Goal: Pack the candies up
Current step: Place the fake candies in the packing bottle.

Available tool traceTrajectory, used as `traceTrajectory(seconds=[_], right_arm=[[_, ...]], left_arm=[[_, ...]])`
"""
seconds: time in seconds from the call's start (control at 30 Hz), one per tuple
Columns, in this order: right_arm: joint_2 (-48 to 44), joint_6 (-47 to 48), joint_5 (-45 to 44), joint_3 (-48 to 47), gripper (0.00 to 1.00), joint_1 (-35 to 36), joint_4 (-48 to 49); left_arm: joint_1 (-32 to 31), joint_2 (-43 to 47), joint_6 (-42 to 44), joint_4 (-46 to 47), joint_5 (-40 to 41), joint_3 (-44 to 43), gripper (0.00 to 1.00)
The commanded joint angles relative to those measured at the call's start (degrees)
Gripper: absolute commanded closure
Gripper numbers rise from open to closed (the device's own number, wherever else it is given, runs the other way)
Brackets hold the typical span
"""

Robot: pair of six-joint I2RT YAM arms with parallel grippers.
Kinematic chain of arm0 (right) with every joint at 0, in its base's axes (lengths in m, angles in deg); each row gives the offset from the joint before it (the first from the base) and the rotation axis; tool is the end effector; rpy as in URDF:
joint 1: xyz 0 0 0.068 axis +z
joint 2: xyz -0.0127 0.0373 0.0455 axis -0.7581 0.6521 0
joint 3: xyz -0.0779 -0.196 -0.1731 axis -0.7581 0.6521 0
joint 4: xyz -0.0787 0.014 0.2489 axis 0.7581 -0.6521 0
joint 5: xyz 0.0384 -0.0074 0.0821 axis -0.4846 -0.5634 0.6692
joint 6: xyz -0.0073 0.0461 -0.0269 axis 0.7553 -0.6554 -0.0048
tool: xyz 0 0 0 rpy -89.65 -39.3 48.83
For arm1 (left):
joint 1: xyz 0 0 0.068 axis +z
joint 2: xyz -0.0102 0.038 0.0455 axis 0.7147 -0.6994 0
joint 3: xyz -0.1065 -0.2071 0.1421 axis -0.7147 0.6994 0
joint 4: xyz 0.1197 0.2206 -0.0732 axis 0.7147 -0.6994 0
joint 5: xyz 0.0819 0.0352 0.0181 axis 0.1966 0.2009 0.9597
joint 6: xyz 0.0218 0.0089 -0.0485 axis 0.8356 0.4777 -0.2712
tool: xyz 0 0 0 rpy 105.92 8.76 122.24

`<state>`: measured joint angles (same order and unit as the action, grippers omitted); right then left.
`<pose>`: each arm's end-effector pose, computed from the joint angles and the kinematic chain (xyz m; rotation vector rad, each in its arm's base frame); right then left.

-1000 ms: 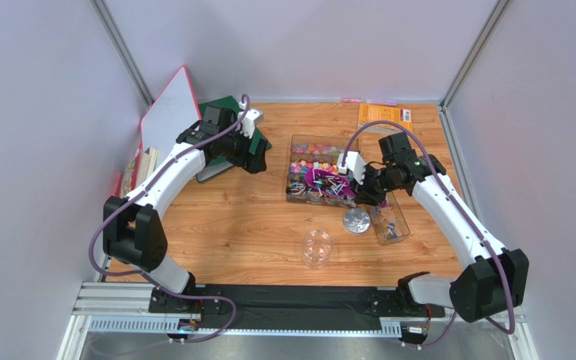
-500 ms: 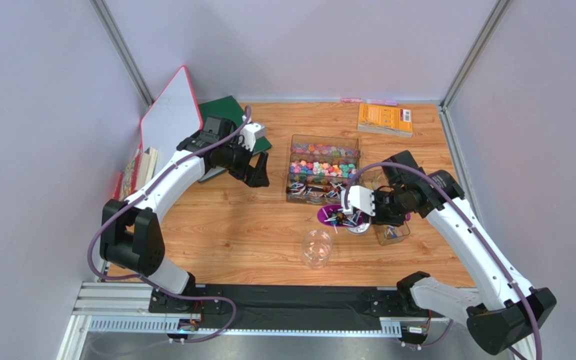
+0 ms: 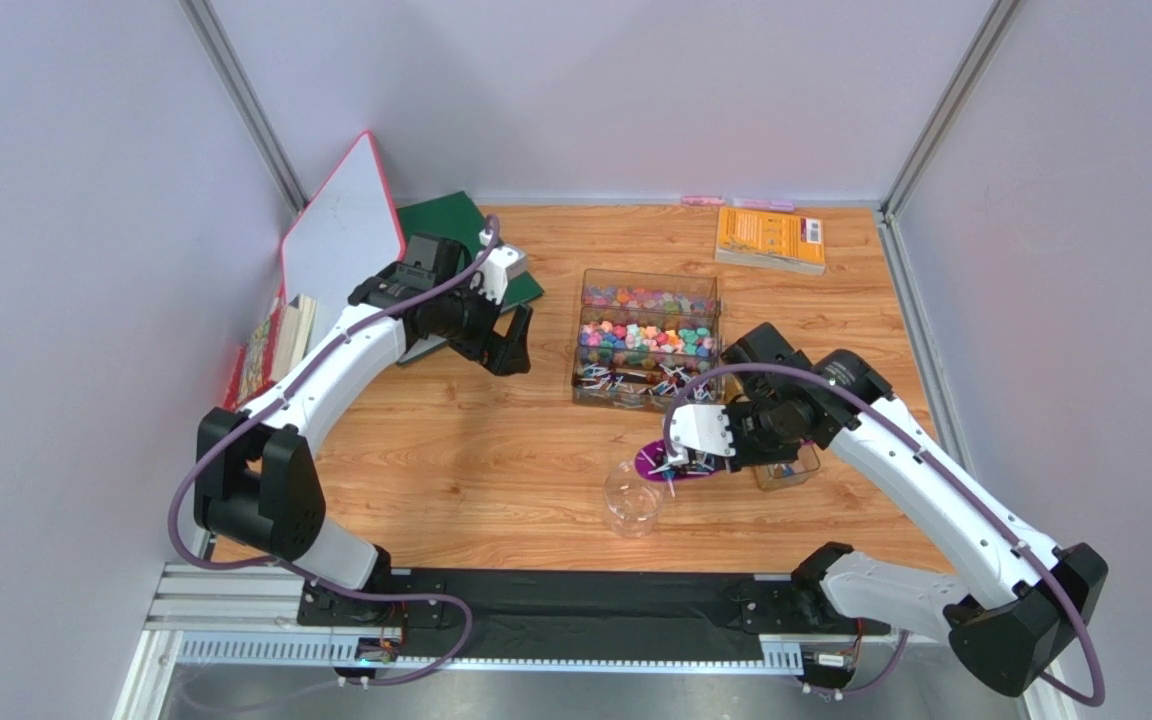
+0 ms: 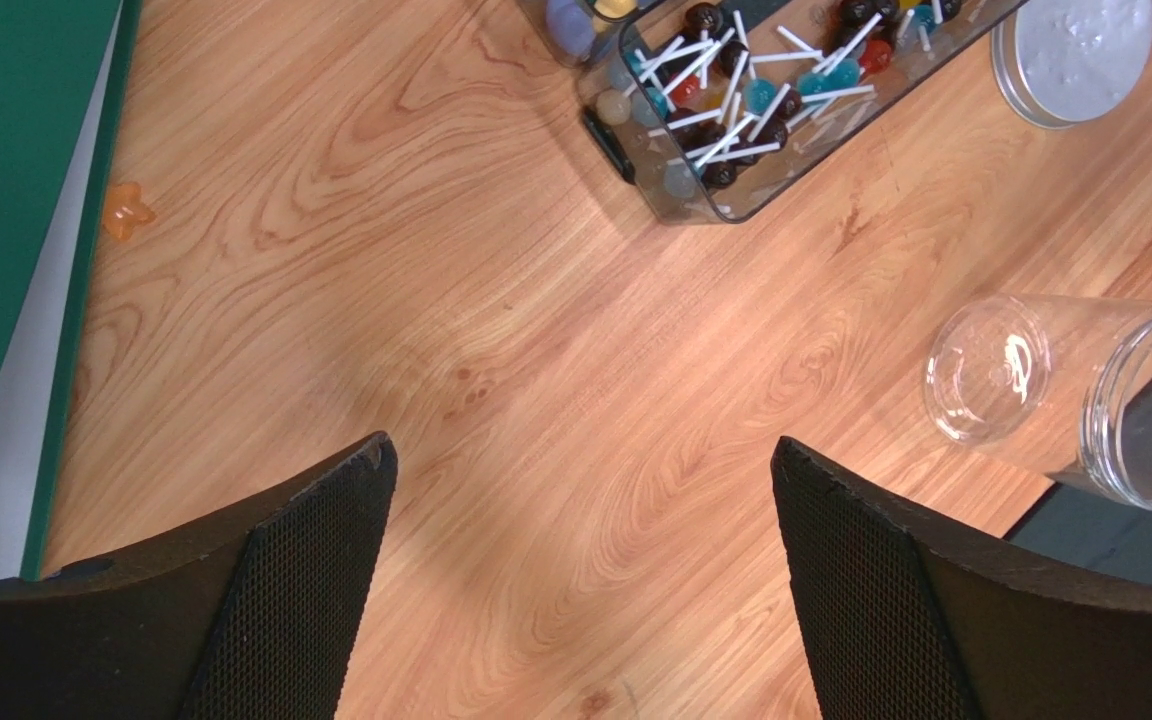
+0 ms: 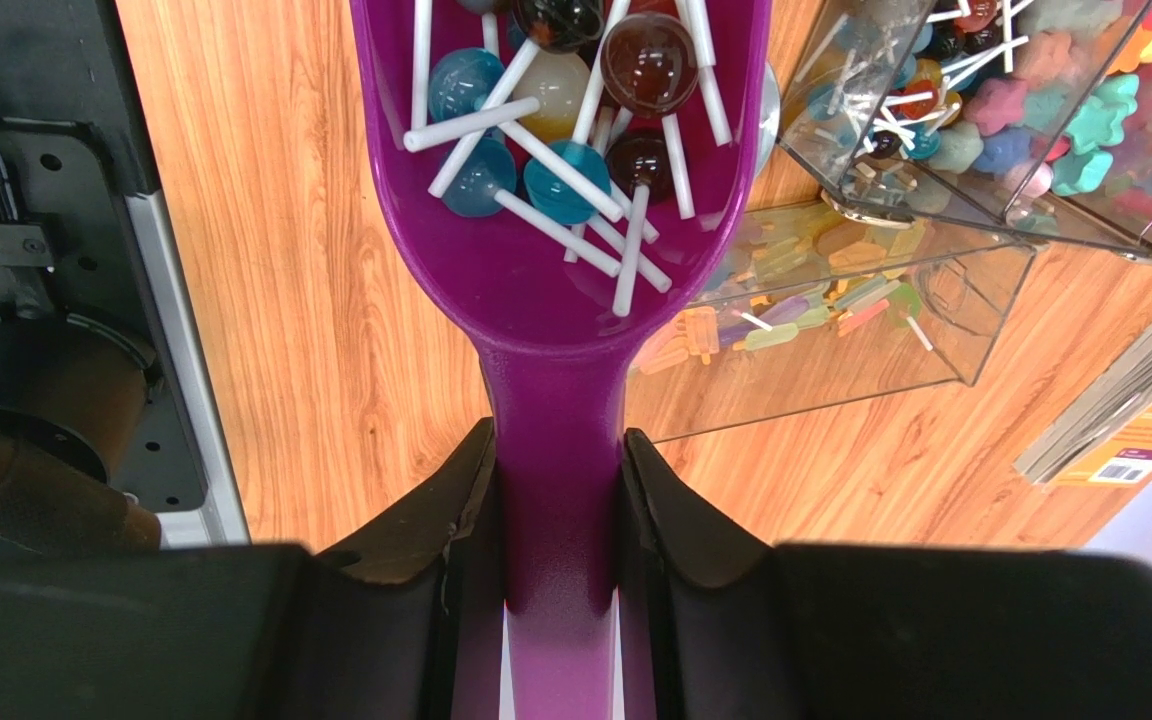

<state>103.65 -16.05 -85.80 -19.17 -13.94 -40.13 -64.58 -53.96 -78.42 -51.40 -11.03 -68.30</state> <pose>0.1357 0.0993 0.3060 -2.2378 1.8426 0.0060 0.2968 -0.1187 0.2809 0.7404 2.3715 -0.6612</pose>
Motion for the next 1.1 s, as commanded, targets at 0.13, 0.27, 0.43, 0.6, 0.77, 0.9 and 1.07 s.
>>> traceTrajectory(seconds=[0.13, 0.27, 0.43, 0.6, 0.77, 0.9, 1.07], right_arm=[[0.41, -2.76, -9.10, 0.20, 1.00, 5.59, -8.12], [0.85, -5.22, -12.61, 0.29, 1.00, 7.97, -7.94], [1.73, -7.07, -16.75, -0.15, 1.00, 11.48, -7.94], [2.52, -8.74, -20.27, -0.33, 1.00, 13.60, -8.55], [2.26, -9.44, -22.55, 0.29, 1.00, 15.88, -9.17], [3.04, -10.93, -24.05, -0.06, 1.00, 18.08, -9.78], [4.80, -12.52, -26.60, -0.68, 1.00, 20.01, -11.01]], left_arm=[[-0.20, 2.85, 1.92, -1.76, 1.85, -0.80, 0.00], [-0.20, 2.23, 2.09, -2.73, 2.46, -1.68, 0.00], [-0.20, 2.32, 0.86, -1.94, 3.52, -1.85, 0.00], [-0.20, 2.06, 0.25, -1.50, 4.40, -2.38, 0.00], [-0.20, 2.50, 0.59, -1.24, 5.89, -2.03, 0.01], [-0.20, 2.94, 0.60, -1.07, 6.42, -1.77, 0.02], [-0.20, 3.46, 0.25, -0.71, 6.68, -1.50, 0.02]])
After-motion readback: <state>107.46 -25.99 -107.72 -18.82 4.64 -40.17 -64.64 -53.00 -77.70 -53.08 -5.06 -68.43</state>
